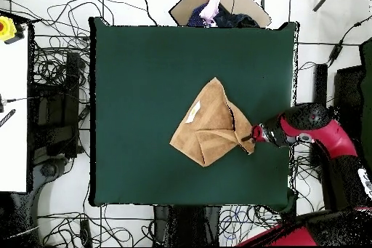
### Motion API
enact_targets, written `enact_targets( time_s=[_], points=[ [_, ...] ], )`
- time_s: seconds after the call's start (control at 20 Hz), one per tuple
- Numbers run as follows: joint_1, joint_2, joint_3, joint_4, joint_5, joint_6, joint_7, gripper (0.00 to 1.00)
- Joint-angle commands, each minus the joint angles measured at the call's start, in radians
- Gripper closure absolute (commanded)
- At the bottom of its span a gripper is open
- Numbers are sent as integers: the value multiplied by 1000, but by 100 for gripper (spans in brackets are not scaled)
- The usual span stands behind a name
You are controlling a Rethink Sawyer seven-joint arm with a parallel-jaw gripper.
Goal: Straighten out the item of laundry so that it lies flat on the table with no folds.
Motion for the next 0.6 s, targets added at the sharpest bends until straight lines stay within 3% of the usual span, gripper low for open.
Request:
enact_targets(
  time_s=[0.05,0.6],
  points=[
    [119,-119,82,-76,-115,-332,-35,0],
    [228,-355,-49,84,-116,-399,180,0]
  ],
)
